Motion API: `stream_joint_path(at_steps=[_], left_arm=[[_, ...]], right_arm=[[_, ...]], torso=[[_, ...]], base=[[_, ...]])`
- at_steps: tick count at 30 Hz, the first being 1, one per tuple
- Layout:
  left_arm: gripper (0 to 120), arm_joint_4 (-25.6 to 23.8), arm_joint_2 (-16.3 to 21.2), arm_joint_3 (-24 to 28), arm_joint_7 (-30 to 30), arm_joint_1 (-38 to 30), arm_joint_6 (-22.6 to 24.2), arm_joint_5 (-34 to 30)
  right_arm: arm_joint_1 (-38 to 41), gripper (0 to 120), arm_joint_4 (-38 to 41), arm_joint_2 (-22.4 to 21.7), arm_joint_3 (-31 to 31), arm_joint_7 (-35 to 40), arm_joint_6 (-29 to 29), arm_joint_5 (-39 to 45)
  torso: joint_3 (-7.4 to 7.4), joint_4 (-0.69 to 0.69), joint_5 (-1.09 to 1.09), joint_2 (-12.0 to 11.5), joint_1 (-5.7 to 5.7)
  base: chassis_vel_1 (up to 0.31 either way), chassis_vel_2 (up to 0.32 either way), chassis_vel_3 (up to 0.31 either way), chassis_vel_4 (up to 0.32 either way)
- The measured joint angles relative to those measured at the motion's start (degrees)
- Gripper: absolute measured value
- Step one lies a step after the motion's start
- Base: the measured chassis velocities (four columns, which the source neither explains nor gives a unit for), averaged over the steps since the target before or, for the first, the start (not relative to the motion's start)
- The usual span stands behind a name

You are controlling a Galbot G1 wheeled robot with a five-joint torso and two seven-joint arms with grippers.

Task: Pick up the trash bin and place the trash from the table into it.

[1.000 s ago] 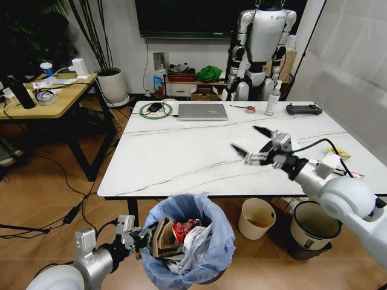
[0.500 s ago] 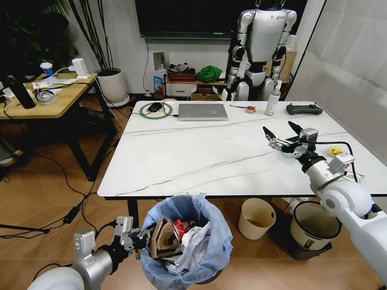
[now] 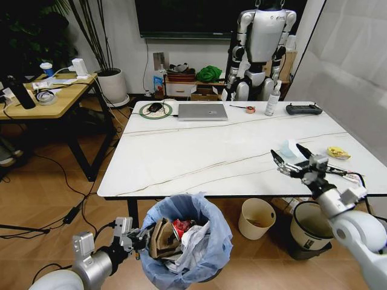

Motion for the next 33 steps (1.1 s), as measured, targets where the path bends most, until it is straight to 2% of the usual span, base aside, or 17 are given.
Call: stream_joint_path(at_steps=[3, 6, 15, 33], left_arm=[[0, 0.1, -0.2, -0.1, 0.2, 0.0, -0.1, 0.2], [0, 0.2, -1.5, 0.1, 0.6, -0.3, -0.2, 0.7], [0, 0.1, -1.8, 0.1, 0.9, 1.0, -0.3, 1.4], [0, 0.1, -1.4, 0.3, 0.7, 1.6, -0.4, 2.2]], right_arm=[[-2.5, 100, 0.6, 1.8, 2.3, -0.7, 0.4, -1.2], [-5.0, 100, 1.1, 6.2, 4.2, -1.8, 1.2, -2.8], [-7.9, 100, 1.0, 14.3, 5.7, -4.1, 2.7, -5.9], [-8.3, 100, 1.4, 13.3, 5.9, -4.6, 2.9, -5.8]], torso=[[0.00, -0.01, -0.02, 0.0, 0.00], [0.00, 0.00, -0.01, 0.0, 0.00], [0.00, 0.00, -0.01, 0.0, 0.00], [0.00, 0.00, -0.01, 0.0, 0.01]], base=[[0.000, 0.000, 0.000, 0.000], [0.000, 0.000, 0.000, 0.000], [0.000, 0.000, 0.000, 0.000], [-0.069, -0.072, 0.067, 0.061]])
